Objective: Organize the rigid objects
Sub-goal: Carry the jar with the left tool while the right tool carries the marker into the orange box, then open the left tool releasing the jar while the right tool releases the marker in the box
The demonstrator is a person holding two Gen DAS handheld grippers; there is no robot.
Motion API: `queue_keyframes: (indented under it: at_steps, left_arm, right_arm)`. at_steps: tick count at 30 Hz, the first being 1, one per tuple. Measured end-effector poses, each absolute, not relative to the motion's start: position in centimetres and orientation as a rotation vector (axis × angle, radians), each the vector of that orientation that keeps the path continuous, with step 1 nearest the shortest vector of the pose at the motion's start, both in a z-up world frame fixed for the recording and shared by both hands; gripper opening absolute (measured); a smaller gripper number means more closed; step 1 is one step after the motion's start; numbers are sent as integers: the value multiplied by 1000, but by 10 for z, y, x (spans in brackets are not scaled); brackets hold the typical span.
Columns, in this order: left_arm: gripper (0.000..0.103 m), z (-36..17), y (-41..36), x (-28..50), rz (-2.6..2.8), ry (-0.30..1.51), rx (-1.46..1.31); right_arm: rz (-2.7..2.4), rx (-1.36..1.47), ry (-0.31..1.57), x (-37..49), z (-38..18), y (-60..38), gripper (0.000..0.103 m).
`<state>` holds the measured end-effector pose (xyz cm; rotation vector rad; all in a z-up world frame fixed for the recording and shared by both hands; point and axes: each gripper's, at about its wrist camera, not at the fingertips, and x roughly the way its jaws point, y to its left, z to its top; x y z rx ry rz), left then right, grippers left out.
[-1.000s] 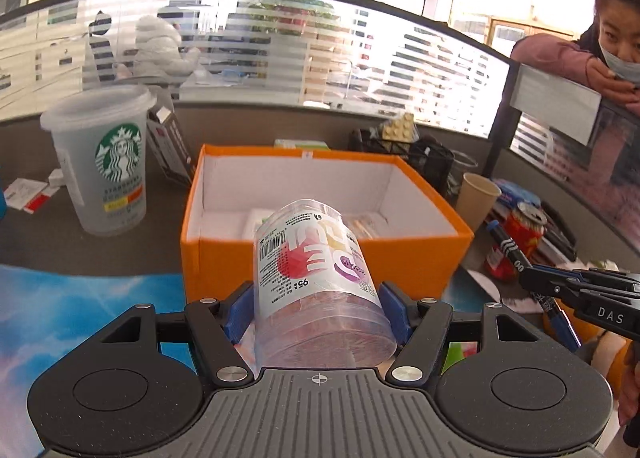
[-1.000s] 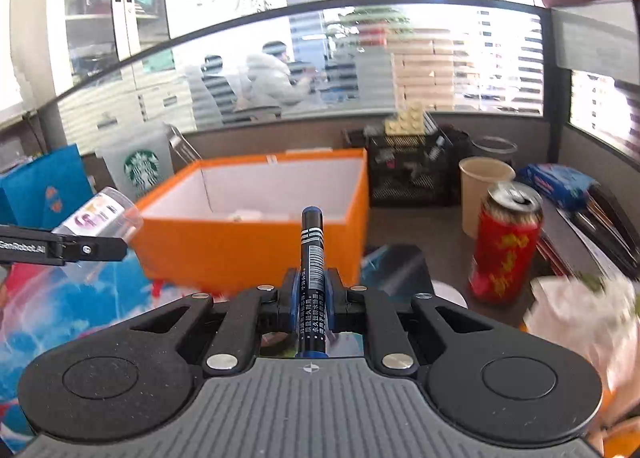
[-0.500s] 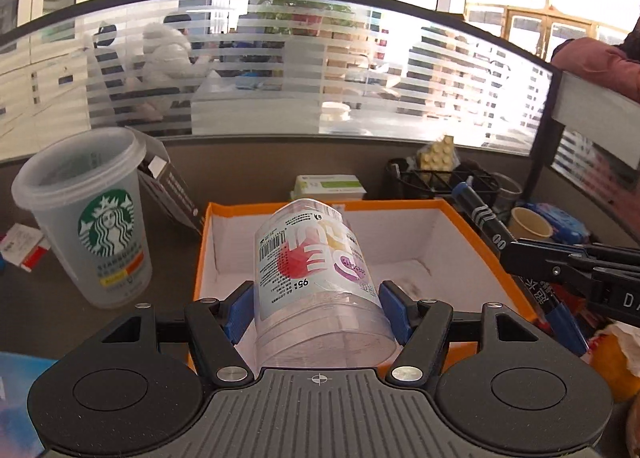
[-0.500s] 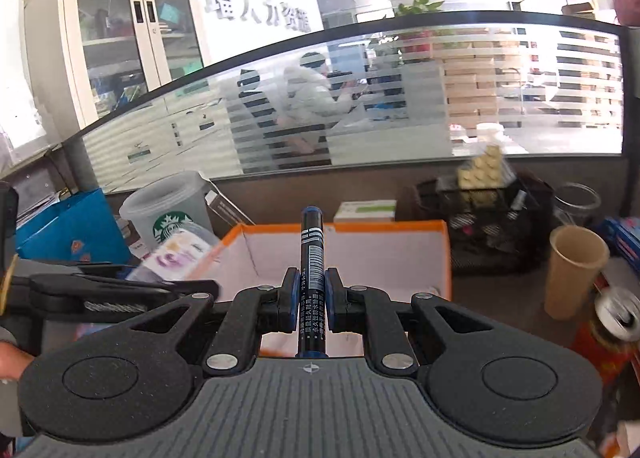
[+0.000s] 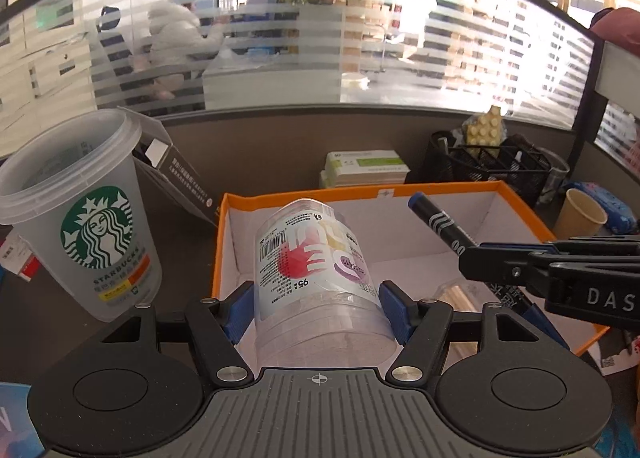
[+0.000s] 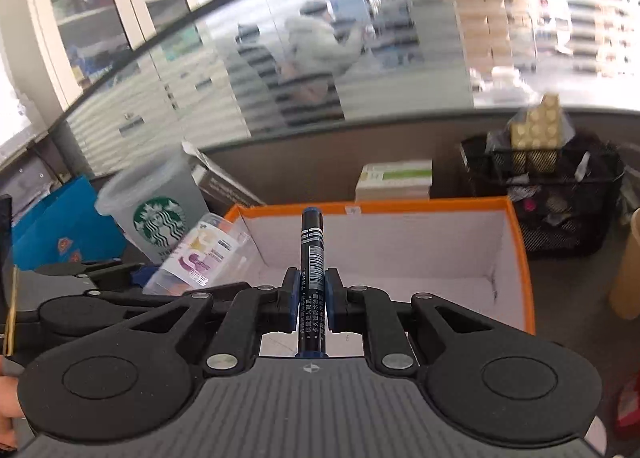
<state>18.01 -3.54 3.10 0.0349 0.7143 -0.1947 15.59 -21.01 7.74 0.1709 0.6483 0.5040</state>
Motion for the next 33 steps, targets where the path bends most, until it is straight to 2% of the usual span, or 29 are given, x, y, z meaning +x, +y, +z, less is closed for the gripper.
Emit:
queue_keyframes:
  at_steps: [14,33]
  left_arm:
    - [66,7,-42,206,-205,807,82]
    - [67,-13,-81,229,-175,892,302]
  right_arm:
    - [473,88,775,179,47,-188,12]
    - [360,-89,861,191,19,-176,12]
